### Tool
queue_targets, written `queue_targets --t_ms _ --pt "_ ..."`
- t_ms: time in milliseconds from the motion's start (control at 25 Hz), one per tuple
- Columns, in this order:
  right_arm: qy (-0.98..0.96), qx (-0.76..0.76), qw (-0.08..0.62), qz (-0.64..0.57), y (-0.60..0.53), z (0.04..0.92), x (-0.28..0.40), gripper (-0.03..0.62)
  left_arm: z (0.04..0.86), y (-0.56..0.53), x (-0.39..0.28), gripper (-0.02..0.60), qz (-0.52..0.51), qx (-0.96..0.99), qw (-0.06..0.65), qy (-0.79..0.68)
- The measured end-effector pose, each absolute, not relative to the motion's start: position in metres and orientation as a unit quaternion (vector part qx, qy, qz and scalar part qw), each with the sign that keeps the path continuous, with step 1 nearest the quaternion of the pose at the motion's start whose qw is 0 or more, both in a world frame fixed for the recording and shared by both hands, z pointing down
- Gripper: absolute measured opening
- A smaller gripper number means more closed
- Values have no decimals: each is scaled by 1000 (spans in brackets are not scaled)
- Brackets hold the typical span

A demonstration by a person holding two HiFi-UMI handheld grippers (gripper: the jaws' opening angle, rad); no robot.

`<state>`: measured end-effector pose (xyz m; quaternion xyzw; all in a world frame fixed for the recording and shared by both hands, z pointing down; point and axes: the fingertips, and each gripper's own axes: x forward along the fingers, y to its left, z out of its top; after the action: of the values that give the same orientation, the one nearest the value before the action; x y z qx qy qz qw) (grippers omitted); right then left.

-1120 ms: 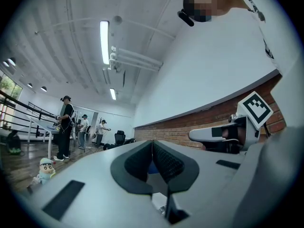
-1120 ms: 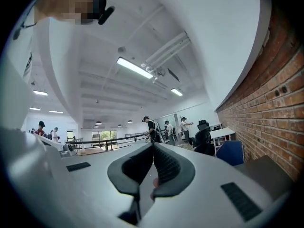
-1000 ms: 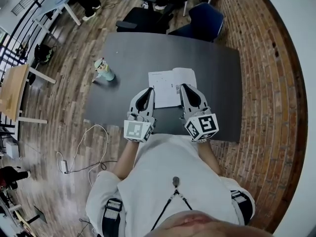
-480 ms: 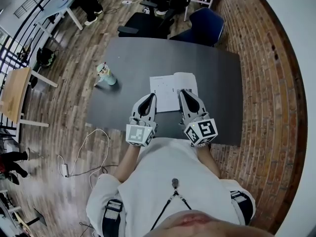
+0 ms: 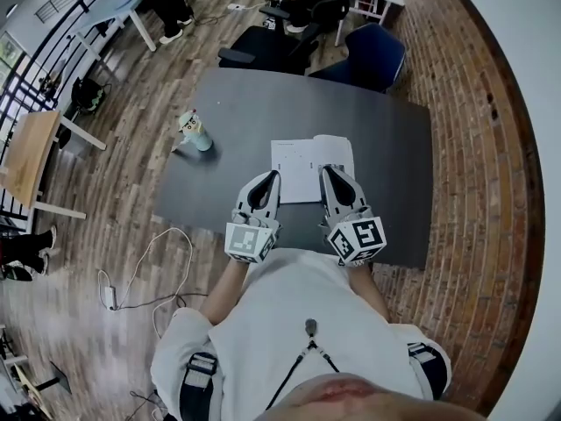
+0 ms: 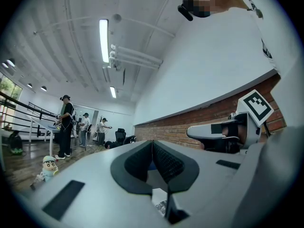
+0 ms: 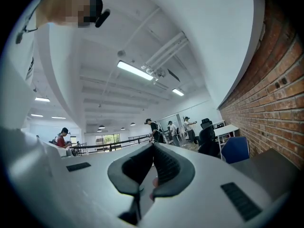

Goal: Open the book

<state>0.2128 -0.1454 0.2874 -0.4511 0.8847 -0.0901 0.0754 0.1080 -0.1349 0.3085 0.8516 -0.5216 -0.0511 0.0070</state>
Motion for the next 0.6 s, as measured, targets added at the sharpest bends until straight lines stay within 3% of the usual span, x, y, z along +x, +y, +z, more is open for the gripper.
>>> queue_targets --t_ms 600 --pt "888 -446 74 -88 -141 286 208 35 310 -128 109 23 -50 854 6 -517"
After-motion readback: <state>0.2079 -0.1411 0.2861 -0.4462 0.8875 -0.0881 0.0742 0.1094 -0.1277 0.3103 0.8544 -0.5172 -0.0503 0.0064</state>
